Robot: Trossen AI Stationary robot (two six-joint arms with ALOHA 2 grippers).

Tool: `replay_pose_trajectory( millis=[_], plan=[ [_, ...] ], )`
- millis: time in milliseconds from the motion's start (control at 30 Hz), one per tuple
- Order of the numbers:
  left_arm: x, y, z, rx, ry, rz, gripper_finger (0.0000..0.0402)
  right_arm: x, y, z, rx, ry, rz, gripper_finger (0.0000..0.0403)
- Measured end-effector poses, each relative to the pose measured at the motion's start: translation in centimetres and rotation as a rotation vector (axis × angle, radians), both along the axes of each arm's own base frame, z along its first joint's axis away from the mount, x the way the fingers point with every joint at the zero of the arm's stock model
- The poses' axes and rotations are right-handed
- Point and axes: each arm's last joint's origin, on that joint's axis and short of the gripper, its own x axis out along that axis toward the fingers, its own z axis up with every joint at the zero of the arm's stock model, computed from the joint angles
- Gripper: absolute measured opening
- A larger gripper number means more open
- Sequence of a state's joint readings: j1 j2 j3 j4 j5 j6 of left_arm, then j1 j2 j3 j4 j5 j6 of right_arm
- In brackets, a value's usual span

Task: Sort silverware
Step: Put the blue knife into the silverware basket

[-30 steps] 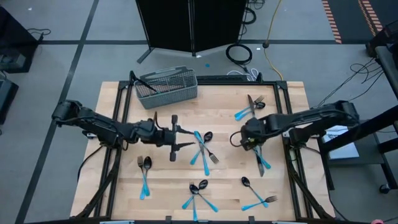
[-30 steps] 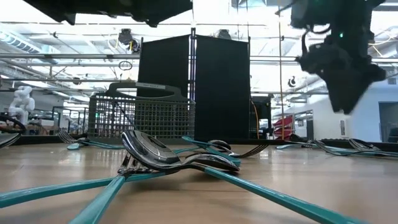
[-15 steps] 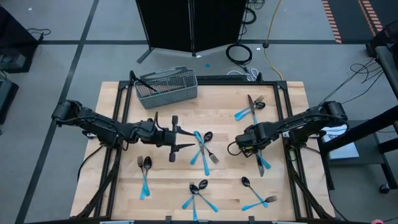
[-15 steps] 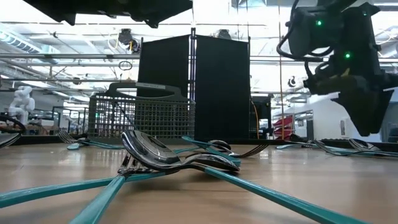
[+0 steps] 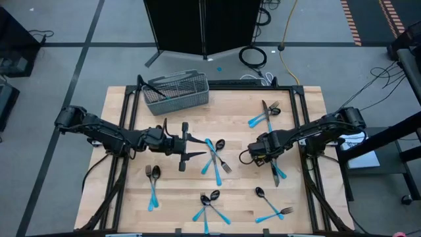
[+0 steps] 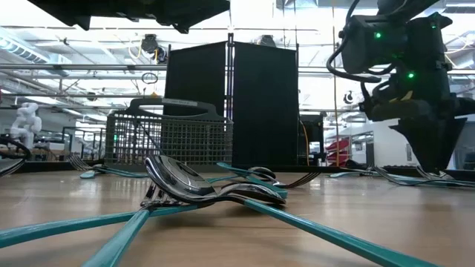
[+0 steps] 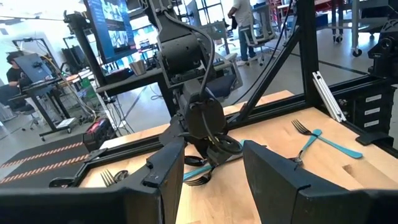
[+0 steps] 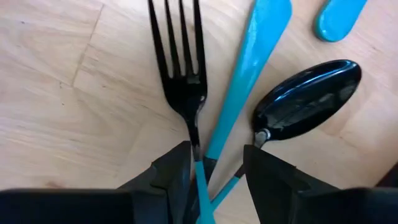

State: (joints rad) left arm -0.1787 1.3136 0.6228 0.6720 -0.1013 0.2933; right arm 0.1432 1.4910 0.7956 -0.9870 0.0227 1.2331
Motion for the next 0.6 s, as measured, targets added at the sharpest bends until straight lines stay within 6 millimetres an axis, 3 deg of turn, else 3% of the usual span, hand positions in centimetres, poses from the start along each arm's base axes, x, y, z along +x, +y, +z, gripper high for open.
replay_pose_trajectory(
  millis=[367, 600],
  plan=[
    [0.00, 0.00, 0.00, 0.000, 0.000, 0.000, 0.0160, 0.13, -0.06, -0.01, -0.033, -0.016, 0.021, 0.0063],
    [0.00, 0.00, -0.06, 0.001, 0.007, 0.000, 0.0160, 0.26, 0.02, -0.02, -0.051, -0.034, 0.028, 0.0062]
  ],
)
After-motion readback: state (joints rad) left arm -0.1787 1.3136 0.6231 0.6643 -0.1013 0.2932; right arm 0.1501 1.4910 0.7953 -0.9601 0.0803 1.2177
